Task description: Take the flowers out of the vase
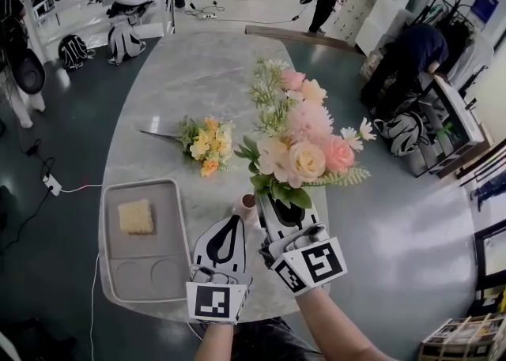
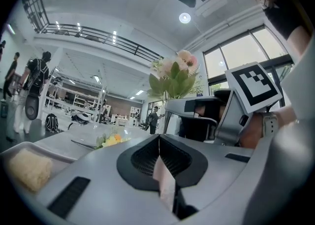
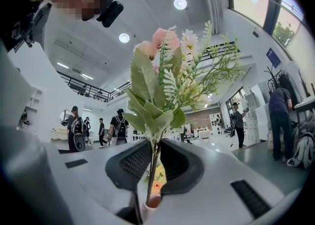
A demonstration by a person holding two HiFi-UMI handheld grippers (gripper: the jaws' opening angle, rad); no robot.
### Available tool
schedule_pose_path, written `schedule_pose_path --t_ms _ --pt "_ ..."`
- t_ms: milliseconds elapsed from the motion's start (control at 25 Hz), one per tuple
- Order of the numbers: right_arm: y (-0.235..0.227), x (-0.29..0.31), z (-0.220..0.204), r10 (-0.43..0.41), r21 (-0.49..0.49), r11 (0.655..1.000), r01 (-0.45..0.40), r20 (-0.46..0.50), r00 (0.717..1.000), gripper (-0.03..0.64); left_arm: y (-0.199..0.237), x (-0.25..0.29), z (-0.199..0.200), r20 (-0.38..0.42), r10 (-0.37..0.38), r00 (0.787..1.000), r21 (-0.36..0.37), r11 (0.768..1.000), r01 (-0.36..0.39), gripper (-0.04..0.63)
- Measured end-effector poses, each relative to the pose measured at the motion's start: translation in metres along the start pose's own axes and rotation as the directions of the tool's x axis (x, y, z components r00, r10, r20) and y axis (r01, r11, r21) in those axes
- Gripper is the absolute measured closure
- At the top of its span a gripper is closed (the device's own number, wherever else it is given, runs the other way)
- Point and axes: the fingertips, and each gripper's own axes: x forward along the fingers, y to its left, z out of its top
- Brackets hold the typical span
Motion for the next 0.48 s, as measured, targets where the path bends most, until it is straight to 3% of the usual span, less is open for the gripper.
schedule_pose_path --t_ms 480 --pt "0.0045 0.0001 0.0103 0.002 -0.021 1.000 -0.001 0.021 1.000 0.551 0.0015 -0.0069 0.0022 0.011 -0.002 1.000 0.000 1.000 0.002 0.581"
